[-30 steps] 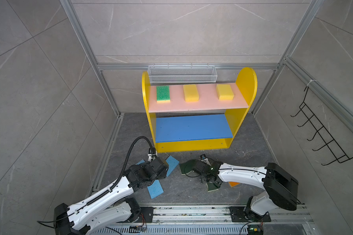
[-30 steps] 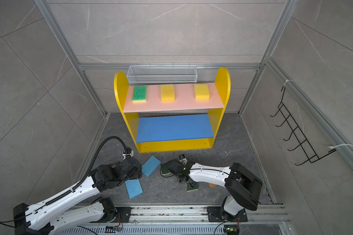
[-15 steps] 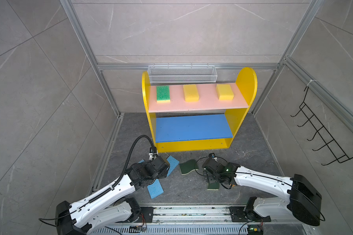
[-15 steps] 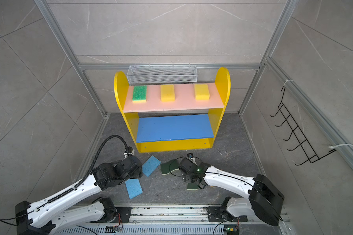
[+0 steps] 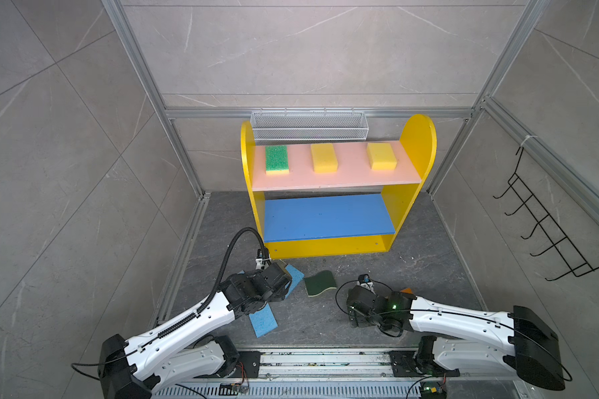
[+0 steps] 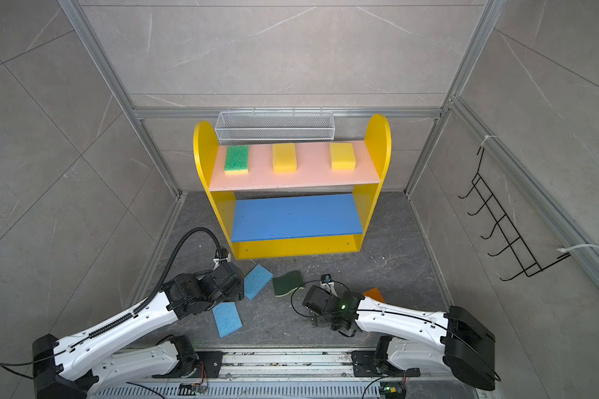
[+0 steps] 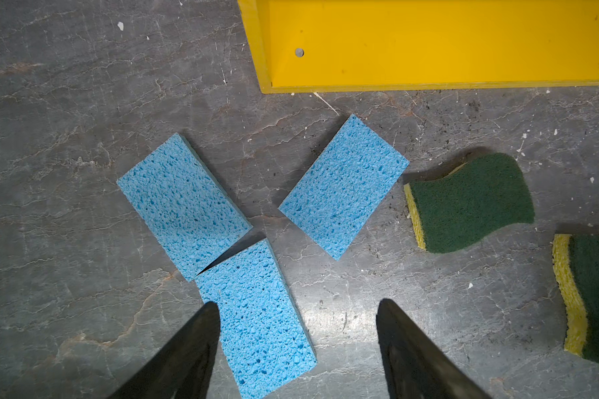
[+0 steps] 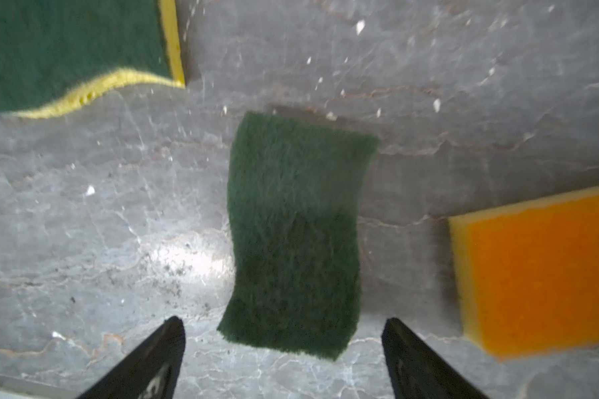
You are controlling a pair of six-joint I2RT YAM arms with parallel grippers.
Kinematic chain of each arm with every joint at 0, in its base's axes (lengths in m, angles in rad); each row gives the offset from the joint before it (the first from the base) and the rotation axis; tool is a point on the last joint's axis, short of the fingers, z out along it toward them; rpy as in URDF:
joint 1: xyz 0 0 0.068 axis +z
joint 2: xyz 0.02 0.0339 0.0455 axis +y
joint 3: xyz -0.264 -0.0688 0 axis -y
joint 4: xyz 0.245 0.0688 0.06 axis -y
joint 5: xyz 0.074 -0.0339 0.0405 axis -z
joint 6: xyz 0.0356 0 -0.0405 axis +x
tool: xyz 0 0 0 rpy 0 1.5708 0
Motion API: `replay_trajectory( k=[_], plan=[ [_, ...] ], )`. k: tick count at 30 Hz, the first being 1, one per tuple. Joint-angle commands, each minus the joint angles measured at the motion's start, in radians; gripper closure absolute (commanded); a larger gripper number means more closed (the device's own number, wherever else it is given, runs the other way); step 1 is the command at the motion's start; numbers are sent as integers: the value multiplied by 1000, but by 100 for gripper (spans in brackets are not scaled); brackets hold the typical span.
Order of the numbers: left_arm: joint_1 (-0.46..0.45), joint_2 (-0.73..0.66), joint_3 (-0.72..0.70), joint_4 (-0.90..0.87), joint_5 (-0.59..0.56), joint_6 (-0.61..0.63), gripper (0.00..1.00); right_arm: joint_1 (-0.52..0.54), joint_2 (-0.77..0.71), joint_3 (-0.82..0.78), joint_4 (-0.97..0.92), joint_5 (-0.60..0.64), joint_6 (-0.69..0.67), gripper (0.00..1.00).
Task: Arrange cleaning sponges on a shelf
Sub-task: Pick up the cleaning sponge from the bottom-center of the table.
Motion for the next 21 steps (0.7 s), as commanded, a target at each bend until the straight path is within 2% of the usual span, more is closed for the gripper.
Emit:
replay_trajectory(
  k=[1, 5, 21],
  plan=[
    [-5, -25, 14, -15, -15, 0, 25, 9, -8, -61, 17, -20, 108, 7],
    [-6, -56, -7, -15, -19, -10, 25, 9, -47, -91, 2, 3, 171, 6],
    [-5, -96, -27, -29, -32, -17, 25, 10, 84, -48, 63, 34, 86, 6]
  ],
)
